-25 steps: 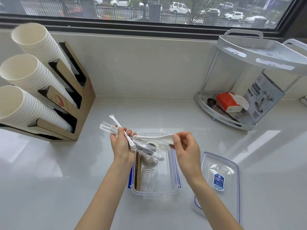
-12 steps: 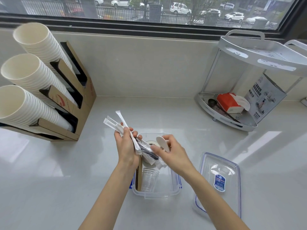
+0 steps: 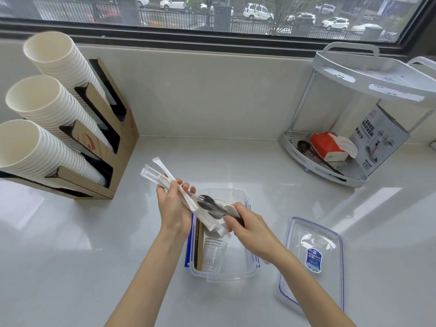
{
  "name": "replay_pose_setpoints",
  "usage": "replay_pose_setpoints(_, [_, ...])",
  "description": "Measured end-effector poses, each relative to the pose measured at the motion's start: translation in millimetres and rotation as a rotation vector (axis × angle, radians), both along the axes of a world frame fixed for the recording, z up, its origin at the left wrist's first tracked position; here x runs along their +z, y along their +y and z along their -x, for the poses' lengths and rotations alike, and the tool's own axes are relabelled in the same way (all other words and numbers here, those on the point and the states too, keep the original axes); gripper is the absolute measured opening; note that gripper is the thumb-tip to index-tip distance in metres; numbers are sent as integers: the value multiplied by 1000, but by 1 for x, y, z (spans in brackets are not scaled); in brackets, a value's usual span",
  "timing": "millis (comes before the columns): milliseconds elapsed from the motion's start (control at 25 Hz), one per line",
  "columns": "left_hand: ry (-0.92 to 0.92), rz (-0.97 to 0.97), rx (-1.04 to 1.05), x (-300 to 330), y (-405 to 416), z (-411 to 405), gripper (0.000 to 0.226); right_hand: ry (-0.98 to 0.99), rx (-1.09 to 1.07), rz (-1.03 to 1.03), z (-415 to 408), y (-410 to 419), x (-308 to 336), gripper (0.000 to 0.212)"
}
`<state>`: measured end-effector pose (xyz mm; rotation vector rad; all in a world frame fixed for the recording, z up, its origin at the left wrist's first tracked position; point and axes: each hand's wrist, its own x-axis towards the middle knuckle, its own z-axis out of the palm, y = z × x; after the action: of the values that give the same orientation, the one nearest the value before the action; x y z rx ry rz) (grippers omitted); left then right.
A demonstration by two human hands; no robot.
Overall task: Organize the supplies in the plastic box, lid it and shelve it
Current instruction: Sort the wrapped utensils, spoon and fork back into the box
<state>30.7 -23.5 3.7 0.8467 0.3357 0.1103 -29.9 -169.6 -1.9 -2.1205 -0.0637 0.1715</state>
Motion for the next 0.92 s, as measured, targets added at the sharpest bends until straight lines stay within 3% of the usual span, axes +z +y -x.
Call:
replay_pose_setpoints(200, [-62, 33, -55, 5, 5, -3, 17, 75, -240, -184, -1, -26, -2, 25])
replay_pose_setpoints(480, [-168, -380, -250, -9, -49, 22, 27, -34, -443, -300, 0, -37, -1, 36])
replay_pose_setpoints(640, [-184, -662, -418, -31, -66, 40, 18, -14, -455, -367, 4, -39, -7, 35])
replay_pose_setpoints(760, [-185, -693, -518, -42, -69, 49, 8, 15, -461, -387, 7, -41, -12, 33])
replay_pose_setpoints(920, [-167, -766, -586, -52, -69, 51, 25, 43, -479, -399, 7, -43, -16, 32])
